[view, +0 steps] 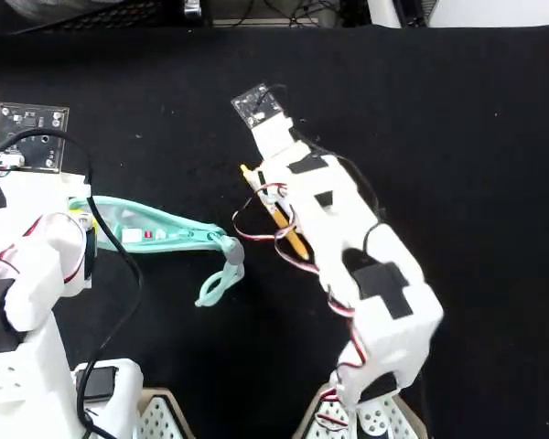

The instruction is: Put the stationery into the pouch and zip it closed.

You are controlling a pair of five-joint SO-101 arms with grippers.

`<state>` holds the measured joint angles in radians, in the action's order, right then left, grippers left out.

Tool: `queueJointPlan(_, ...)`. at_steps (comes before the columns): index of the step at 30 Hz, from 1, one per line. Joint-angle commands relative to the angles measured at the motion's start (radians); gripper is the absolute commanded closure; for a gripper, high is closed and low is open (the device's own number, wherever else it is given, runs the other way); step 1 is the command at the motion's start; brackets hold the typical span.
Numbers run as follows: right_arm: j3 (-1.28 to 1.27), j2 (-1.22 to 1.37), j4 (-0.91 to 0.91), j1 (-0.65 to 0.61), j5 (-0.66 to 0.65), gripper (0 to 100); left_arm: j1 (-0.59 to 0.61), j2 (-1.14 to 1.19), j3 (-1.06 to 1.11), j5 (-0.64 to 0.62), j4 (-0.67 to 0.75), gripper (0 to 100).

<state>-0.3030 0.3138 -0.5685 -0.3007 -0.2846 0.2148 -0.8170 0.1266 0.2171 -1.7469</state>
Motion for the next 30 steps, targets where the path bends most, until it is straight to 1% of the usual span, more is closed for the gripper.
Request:
queueJointPlan(1, 0.120, 0.071, 0.021, -0.012, -0.009, 73.7, 0.008, 0.012, -0.001, 0.009, -0.005, 97)
queueJointPlan(3, 0.160, 0.133, 0.020, -0.012, -0.009, 74.9, 0.008, 0.012, -0.001, 0.009, -0.005, 97)
queueJointPlan(4, 0.176, 0.157, 0.017, -0.012, -0.009, 77.3, 0.008, 0.012, -0.001, 0.009, -0.005, 97)
queueJointPlan(6, 0.216, 0.185, -0.025, -0.005, -0.011, 85.8, 0.008, 0.012, -0.001, 0.009, -0.005, 97)
queueJointPlan(8, 0.259, 0.188, -0.078, 0.014, -0.011, 96.8, 0.008, 0.012, -0.001, 0.009, -0.003, 97)
queueJointPlan(9, 0.278, 0.188, -0.103, 0.031, -0.011, 99.2, 0.008, 0.012, -0.001, 0.009, -0.003, 97)
queueJointPlan(10, 0.294, 0.188, -0.121, 0.049, -0.009, 97.5, 0.008, 0.012, -0.001, 0.009, -0.003, 97)
queueJointPlan(13, 0.320, 0.174, -0.160, 0.130, -0.009, 98.5, 0.008, 0.012, -0.001, 0.009, -0.003, 97)
queueJointPlan(17, 0.255, 0.071, -0.172, 0.241, -0.018, 98.6, 0.008, 0.014, -0.001, 0.009, -0.003, 97)
queueJointPlan(20, 0.157, -0.038, -0.176, 0.305, -0.084, 98.6, 0.008, 0.015, -0.001, 0.009, -0.003, 97)
queueJointPlan(24, 0.022, -0.163, -0.236, 0.359, -0.153, 98.6, 0.008, 0.015, -0.001, 0.009, -0.003, 97)
queueJointPlan(27, -0.048, -0.205, -0.299, 0.391, -0.213, 98.3, 0.008, 0.015, -0.001, 0.009, -0.003, 97)
queueJointPlan(28, -0.059, -0.205, -0.310, 0.400, -0.232, 97.2, 0.008, 0.015, -0.001, 0.009, -0.003, 97)
queueJointPlan(30, -0.077, -0.189, -0.311, 0.419, -0.256, 91.9, 0.008, 0.015, -0.001, 0.009, -0.003, 97)
